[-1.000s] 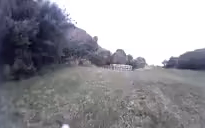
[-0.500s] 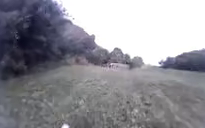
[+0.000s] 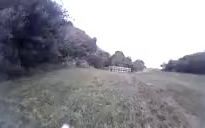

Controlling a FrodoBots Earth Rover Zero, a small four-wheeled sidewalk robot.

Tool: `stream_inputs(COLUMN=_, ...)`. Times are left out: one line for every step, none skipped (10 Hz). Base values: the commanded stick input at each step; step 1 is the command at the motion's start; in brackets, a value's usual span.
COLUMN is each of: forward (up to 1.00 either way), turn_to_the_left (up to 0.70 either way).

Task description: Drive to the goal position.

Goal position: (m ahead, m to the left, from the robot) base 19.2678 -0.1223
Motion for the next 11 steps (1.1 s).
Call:
stream_inputs(forward=0.7, turn_to_the_left=-0.01)
stream_inputs(forward=0.7, turn_to_the_left=-0.06)
stream_inputs(forward=0.7, turn_to_the_left=-0.11)
stream_inputs(forward=0.7, turn_to_the_left=-0.15)
stream_inputs(forward=0.7, turn_to_the_left=-0.15)
stream_inputs(forward=0.7, turn_to_the_left=-0.15)
stream_inputs(forward=0.7, turn_to_the_left=-0.15)
stream_inputs(forward=0.7, turn_to_the_left=-0.15)
stream_inputs(forward=0.7, turn_to_the_left=-0.15)
stream_inputs(forward=0.7, turn_to_the_left=-0.15)
stream_inputs(forward=0.7, turn_to_the_left=-0.15)
